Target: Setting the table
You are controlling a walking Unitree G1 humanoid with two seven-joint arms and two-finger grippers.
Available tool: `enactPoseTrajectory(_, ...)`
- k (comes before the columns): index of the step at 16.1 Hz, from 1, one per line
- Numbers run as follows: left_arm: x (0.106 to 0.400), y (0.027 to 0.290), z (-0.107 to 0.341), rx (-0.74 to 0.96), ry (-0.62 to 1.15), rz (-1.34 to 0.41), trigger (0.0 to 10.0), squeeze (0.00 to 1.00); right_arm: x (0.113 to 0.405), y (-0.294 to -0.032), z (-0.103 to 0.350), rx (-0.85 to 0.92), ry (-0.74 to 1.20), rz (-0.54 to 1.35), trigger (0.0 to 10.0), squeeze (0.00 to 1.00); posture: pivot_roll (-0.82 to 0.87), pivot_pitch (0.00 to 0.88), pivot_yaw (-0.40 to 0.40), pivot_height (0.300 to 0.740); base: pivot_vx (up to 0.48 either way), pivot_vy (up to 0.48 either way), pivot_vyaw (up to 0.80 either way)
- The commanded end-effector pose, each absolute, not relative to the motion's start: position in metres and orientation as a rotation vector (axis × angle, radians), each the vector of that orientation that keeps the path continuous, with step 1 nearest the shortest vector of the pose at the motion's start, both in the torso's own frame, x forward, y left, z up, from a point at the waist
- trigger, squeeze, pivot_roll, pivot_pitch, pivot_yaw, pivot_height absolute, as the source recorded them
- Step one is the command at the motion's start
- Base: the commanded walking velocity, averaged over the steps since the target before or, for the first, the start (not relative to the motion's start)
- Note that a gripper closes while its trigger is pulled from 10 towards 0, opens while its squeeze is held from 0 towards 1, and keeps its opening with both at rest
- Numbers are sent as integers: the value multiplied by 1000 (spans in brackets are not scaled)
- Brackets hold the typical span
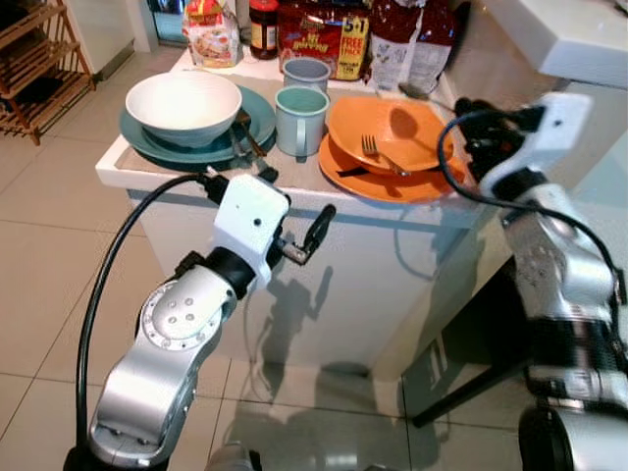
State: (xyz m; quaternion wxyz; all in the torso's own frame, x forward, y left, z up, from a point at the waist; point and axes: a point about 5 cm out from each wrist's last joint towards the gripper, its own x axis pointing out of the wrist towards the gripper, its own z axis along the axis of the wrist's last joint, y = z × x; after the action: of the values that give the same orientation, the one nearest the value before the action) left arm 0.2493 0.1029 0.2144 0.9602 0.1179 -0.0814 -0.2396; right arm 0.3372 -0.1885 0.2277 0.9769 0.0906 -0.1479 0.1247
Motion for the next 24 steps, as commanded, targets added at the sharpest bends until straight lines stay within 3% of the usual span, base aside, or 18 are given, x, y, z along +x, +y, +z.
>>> enactPoseTrajectory(1, 253, 106, 218, 235, -185, -434, 10000, 0, 322, -185, 239, 175, -370, 265, 0, 0, 58, 48, -75, 740, 0, 0, 0)
enactPoseTrajectory(4, 261, 118, 216, 212, -183, -353, 10000, 0, 290, -175, 248, 151, -471, 319, 0, 0, 47, 46, -55, 740, 0, 0, 0)
enactPoseTrajectory(9, 255, 123, 209, 235, -185, -362, 10000, 0, 234, -181, 252, 167, -473, 317, 314, 0, 47, 53, -23, 740, 0, 0, 0)
enactPoseTrajectory(10, 255, 124, 208, 237, -186, -371, 10000, 0, 228, -178, 248, 159, -450, 337, 7804, 0, 44, 50, -13, 740, 0, 0, 0)
enactPoseTrajectory(11, 255, 124, 208, 249, -191, -381, 10000, 0, 225, -177, 244, 146, -435, 351, 10000, 0, 44, 50, -13, 740, 0, 0, 0)
enactPoseTrajectory(15, 254, 122, 206, 285, -204, -396, 10000, 0, 217, -169, 219, 148, -285, 436, 10000, 0, 55, 44, -16, 740, 0, -480, 0)
enactPoseTrajectory(24, 258, 119, 204, 289, -214, -400, 10000, 0, 212, -176, 222, 229, -264, 486, 10000, 0, 43, 21, -9, 740, 0, -480, 0)
